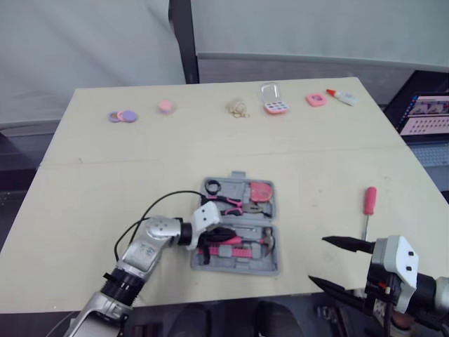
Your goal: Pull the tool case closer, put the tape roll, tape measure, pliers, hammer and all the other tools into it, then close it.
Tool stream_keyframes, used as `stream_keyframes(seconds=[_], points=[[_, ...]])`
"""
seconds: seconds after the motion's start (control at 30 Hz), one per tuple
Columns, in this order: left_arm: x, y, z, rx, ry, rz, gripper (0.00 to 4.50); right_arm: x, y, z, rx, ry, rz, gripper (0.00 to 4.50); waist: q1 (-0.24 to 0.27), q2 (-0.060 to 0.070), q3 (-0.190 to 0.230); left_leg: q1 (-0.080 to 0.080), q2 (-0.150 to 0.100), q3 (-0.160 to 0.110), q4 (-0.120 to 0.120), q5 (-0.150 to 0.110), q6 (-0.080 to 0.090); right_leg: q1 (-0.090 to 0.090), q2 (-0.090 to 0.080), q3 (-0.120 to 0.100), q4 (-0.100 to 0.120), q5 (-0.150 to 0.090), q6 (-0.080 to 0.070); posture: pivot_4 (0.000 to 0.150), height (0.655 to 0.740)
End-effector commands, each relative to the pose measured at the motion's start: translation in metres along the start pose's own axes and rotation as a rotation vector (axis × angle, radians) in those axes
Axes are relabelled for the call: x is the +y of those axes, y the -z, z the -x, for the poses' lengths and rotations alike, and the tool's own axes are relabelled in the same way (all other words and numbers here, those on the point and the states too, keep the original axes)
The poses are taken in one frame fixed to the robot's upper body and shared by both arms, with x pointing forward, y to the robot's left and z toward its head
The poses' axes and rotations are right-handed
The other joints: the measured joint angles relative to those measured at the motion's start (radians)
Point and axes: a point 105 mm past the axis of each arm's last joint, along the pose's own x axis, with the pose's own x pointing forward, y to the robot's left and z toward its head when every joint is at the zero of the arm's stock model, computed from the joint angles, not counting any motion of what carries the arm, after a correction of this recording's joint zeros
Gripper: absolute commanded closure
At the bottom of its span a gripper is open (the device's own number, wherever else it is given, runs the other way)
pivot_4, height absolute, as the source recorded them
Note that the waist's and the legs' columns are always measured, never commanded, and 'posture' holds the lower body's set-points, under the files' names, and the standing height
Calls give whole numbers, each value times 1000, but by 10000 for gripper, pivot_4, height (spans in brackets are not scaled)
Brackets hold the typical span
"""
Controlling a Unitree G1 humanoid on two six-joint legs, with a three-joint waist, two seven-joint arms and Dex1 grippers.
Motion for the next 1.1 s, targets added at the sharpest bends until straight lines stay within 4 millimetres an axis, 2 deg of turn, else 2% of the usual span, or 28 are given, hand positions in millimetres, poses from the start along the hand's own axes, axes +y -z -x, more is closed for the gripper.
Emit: stream_keyframes(seconds=[0.03,0.2,0.63,0.73,0.83,1.1], points=[[-15,24,-8,90,47,6,44448,0,-9,3,-18,18,33,0,1,0,0,0,0,0,0,0,0,0,0,0,0,0,0,1500,7400],[-16,27,-9,96,47,0,44448,0,-8,3,-11,23,32,0,2,0,0,0,0,0,0,0,0,1,0,0,0,0,0,1500,7400],[-31,66,-12,227,68,-32,44448,-1,-7,5,1,36,33,0,4,2,-8,2,0,-1,0,0,1,3,0,0,-1,0,0,1500,7400],[-34,73,-12,249,67,-38,44448,-1,-7,6,3,38,34,0,5,3,-9,7,0,-2,-2,-1,1,8,-1,0,-3,0,0,1500,7400],[-35,81,-12,266,59,-28,44448,-1,-7,7,6,41,35,0,5,3,-13,19,0,-3,-14,-1,3,22,-1,3,-10,0,-1,1500,7400],[-37,92,-15,283,48,17,44448,-2,-7,9,12,44,39,0,5,7,-24,21,1,-3,-16,-2,3,22,-3,4,-10,0,-1,1500,7400]])
